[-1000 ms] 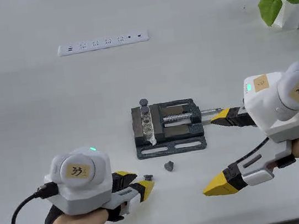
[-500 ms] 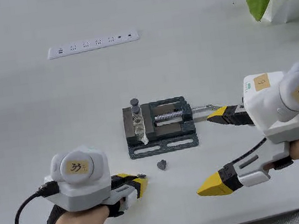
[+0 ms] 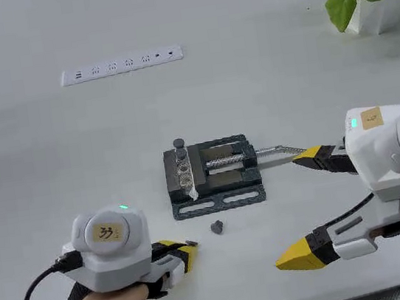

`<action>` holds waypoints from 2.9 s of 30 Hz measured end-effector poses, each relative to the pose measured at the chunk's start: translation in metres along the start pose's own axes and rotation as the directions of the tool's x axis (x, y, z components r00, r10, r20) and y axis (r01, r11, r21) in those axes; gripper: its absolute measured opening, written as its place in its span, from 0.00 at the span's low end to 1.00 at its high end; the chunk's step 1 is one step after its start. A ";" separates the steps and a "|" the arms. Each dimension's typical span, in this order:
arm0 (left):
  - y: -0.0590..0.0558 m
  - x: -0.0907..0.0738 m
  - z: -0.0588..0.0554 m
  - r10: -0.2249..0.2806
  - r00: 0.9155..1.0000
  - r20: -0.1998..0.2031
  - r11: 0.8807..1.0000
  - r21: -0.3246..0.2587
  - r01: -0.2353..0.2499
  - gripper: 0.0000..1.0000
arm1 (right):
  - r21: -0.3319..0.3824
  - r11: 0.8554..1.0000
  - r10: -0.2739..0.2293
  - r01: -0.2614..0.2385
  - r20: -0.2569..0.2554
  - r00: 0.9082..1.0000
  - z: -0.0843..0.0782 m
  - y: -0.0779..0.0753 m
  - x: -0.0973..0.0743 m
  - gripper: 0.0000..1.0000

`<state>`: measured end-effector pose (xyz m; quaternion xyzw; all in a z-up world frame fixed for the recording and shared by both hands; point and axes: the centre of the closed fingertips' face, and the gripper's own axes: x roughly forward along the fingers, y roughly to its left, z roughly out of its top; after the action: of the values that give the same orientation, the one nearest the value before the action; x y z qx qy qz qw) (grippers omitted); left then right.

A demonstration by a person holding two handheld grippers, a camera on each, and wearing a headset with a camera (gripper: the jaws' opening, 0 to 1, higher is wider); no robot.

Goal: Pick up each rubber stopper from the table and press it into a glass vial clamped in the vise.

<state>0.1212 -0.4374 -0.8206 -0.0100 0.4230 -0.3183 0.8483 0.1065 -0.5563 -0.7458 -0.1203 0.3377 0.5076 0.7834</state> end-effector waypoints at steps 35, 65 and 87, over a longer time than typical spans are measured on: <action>-0.059 -0.046 0.046 -0.371 0.921 0.116 0.828 0.491 0.271 0.04 | -0.140 0.968 0.199 -0.207 -0.071 0.977 0.042 0.033 0.001 0.77; -0.098 -0.079 0.081 -0.502 0.855 0.128 0.702 0.638 0.316 0.04 | -0.246 0.921 0.278 -0.303 -0.131 0.952 0.077 0.059 0.006 0.25; -0.098 -0.077 0.079 -0.510 0.850 0.134 0.709 0.625 0.327 0.04 | -0.244 0.914 0.290 -0.324 -0.165 0.943 0.073 0.063 0.010 0.10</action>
<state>0.0921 -0.4929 -0.6872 0.1047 0.1593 -0.6124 0.7672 0.0838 -0.4816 -0.6887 -0.2022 0.3294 0.6566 0.6476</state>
